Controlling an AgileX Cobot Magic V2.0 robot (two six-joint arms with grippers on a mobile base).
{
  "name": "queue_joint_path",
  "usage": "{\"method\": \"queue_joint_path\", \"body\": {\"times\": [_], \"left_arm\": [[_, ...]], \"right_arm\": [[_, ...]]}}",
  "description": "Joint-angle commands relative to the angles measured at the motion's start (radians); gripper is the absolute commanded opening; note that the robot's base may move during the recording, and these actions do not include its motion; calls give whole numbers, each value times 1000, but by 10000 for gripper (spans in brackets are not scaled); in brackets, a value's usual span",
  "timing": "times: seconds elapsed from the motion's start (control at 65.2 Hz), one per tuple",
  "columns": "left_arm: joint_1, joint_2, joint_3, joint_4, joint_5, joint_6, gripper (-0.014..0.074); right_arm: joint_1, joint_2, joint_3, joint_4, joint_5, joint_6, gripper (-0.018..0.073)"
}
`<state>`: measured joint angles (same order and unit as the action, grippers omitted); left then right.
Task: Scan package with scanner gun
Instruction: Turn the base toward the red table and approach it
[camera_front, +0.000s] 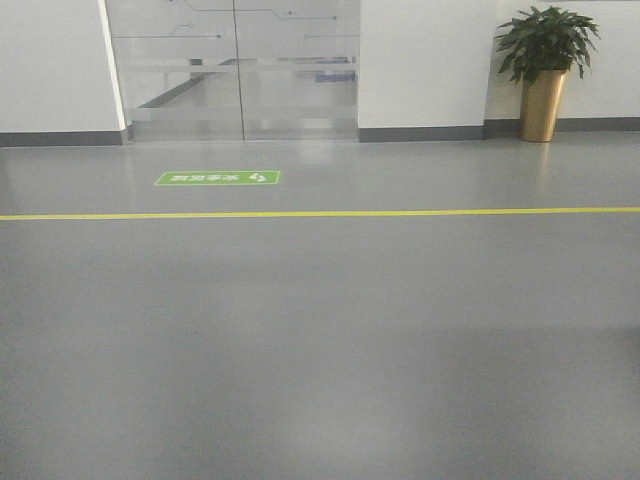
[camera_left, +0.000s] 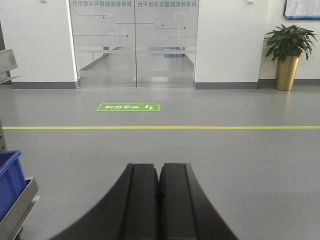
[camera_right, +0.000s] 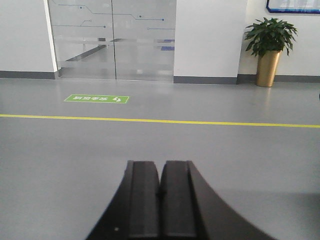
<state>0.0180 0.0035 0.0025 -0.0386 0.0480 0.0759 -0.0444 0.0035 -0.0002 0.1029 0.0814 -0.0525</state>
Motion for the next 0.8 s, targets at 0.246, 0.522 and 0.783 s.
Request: {"method": "queue_joint_path", "body": {"times": [0.246,0.522,0.783], "left_arm": [[-3,-4,-2,-3,-12,-5,-111],[-3,-4,-2,-3,-12,-5,-111],[-3,-4,-2,-3,-12,-5,-111]], "right_arm": [[-5,-3,0,0,-21,-3,-162],[-5,-3,0,0,-21,-3,-162],[-5,-3,0,0,-21,-3,-162]]}}
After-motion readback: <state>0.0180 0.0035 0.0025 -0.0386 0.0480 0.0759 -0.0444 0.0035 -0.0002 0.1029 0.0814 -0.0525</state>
